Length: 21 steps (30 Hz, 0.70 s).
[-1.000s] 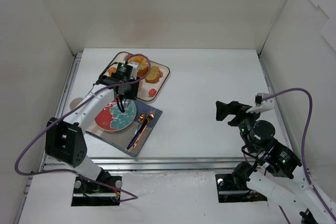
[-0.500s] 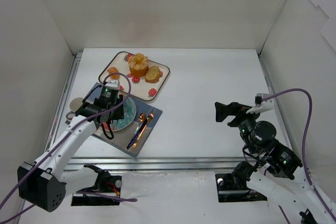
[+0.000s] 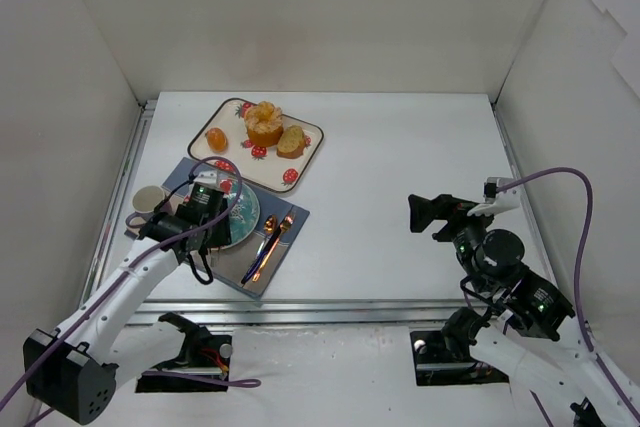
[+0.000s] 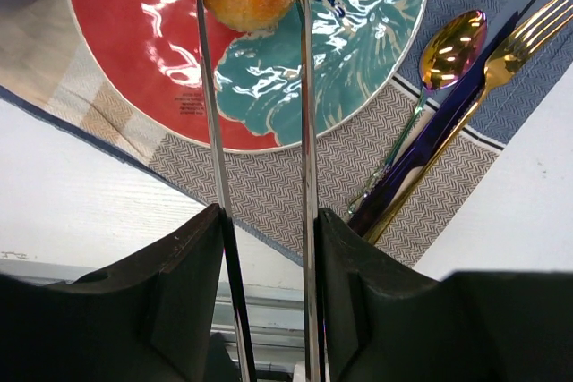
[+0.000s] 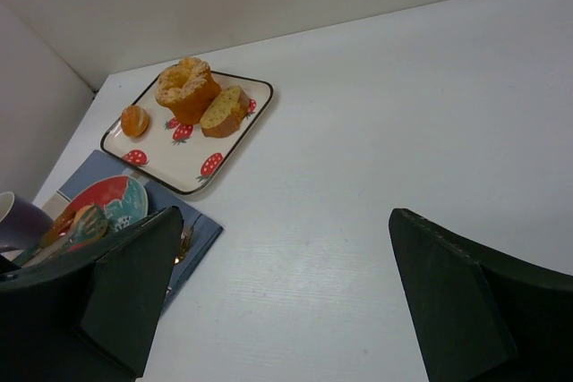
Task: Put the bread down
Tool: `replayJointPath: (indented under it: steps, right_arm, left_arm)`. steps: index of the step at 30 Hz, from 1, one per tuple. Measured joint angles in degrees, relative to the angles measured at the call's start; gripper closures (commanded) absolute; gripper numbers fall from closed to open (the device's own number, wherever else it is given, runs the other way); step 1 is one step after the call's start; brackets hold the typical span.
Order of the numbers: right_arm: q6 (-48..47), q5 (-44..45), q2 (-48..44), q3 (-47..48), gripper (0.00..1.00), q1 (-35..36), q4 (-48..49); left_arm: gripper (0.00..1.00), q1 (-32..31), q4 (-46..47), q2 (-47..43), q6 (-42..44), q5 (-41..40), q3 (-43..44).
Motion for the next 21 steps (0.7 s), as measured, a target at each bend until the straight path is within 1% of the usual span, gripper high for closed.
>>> replayJointPath:
  steps: [4, 9, 12, 21]
  right_arm:
    - [-0.02, 0.07, 1.14, 0.0, 0.02, 0.0, -0.02]
    - [-0.02, 0.17, 1.38, 0.0, 0.02, 0.0, -0.02]
    - [-0.02, 0.42, 1.18, 0.0, 0.02, 0.0, -0.02]
    - [-0.02, 0.59, 0.57, 0.0, 0.02, 0.0, -0.02]
  left_arm:
    - [0.61, -0.52, -0.28, 0.11, -0.87, -0.11, -0.59]
    - [0.52, -0.52, -0.31, 0.33, -1.16, -0.11, -0.83]
    - [0.52, -0.63, -0.28, 0.33, -1.27, -0.11, -0.83]
    - [0.46, -2.16, -0.37, -0.79, -1.81, -1.46, -0.83]
